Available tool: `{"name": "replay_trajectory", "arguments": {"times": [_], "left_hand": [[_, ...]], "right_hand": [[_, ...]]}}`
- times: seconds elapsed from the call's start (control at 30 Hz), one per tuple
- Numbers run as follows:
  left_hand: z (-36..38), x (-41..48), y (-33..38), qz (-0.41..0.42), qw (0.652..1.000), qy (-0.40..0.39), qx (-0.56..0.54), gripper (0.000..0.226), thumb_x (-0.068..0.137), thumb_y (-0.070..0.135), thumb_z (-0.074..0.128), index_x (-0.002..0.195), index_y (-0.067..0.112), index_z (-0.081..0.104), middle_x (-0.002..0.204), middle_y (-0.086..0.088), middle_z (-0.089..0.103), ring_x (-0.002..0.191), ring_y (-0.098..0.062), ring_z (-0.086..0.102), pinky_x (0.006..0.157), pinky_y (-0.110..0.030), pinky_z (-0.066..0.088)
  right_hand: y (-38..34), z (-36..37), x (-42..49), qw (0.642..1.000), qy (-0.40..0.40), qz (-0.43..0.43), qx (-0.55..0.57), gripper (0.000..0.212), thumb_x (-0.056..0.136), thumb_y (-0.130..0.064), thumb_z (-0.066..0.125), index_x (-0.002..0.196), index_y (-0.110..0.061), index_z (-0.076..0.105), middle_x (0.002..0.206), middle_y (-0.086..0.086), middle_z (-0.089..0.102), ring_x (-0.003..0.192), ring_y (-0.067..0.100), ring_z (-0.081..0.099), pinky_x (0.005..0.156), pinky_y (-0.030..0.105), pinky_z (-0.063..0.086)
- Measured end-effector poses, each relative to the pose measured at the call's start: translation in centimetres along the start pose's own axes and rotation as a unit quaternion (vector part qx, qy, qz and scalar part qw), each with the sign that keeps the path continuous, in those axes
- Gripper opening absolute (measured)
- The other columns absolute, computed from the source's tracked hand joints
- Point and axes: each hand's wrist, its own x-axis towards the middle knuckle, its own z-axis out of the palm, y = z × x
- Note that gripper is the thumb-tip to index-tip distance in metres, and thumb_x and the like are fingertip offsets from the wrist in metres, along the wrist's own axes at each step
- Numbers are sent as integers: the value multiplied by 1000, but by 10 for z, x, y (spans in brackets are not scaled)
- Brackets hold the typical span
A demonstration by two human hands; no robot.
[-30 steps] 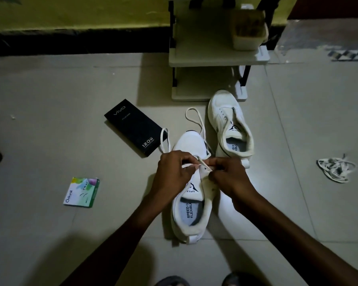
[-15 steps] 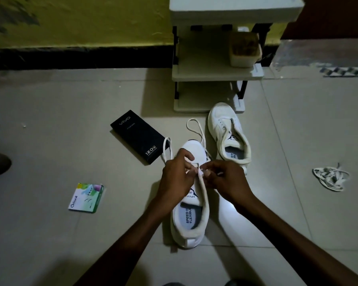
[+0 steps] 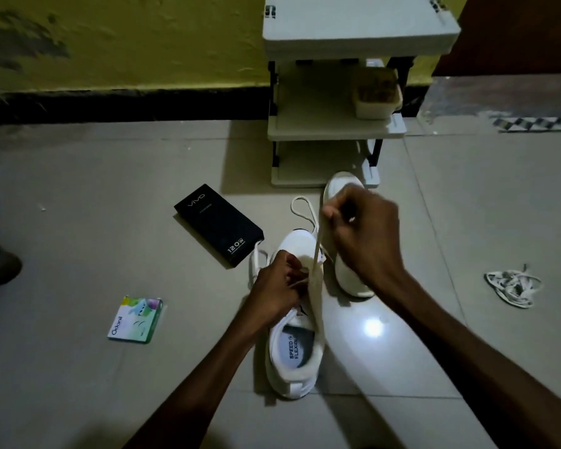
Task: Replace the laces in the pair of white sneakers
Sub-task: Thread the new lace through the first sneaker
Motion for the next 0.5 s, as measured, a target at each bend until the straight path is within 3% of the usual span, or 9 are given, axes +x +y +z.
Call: {"name": "replay_trajectory", "arguments": {"times": [0.07,0.13,0.17,0.2,0.27,0.3,0.37,0.43,0.5], "left_hand": [[-4,-2,2,18,999,-13,43,28,86,9,68,105,21,51,96,8,64,93,-10,63,79,-21,52],[-6,-4,8,57,994,-13,88,21,89,12,64,107,18,54,97,3,64,89,-13,63,72,-19,49],[-5,-5,12,79,992,-8,99,20,89,9,61,107,17,55,97,0,64,87,-15,63,71,-21,50],[-5,-8,19,106,987,9,117,22,87,6,58,106,17,56,96,-1,65,86,-18,63,72,-27,51],[-9,-8,33,182,959,87,201,28,81,-1,55,102,17,59,94,-2,65,87,-21,62,78,-35,50],[-13,-5,40,223,934,135,243,30,79,-4,56,101,16,60,94,-2,64,87,-22,60,79,-37,47],[-25,-1,58,273,885,242,289,28,80,-2,57,101,16,61,96,-2,63,88,-23,58,81,-37,42],[-39,2,74,274,855,316,305,19,87,12,60,104,18,60,101,-1,62,91,-21,56,81,-33,39],[-46,3,82,212,864,316,329,25,89,34,66,109,21,56,103,1,60,93,-19,56,77,-30,38]], "right_hand": [[-39,-35,19,988,14,-2,152,10,92,-11,60,83,-17,60,81,-6,66,79,4,65,75,21,54],[-66,-62,31,919,-36,43,391,15,98,-8,46,87,-13,53,86,3,69,77,15,69,69,28,56],[-69,-67,31,895,-63,79,435,16,101,-9,40,88,-13,50,85,3,70,67,14,66,59,27,53],[-68,-66,29,902,-84,114,407,16,102,-12,39,89,-13,48,84,3,71,57,11,61,52,25,47],[-41,-46,15,969,-138,137,150,12,101,-18,44,94,-13,53,92,8,71,59,11,60,55,31,46],[-23,-34,5,973,-195,119,-26,11,99,-21,48,99,-12,56,98,11,69,72,18,64,64,35,49],[14,-9,-20,923,-305,93,-216,19,95,-27,54,103,-11,60,100,11,67,90,27,65,74,36,52],[40,7,-37,916,-343,90,-188,20,93,-32,58,87,-13,57,88,6,66,87,25,66,71,36,52],[53,13,-44,927,-335,87,-144,24,93,-31,59,74,-17,56,75,6,66,75,22,67,66,39,54]]}}
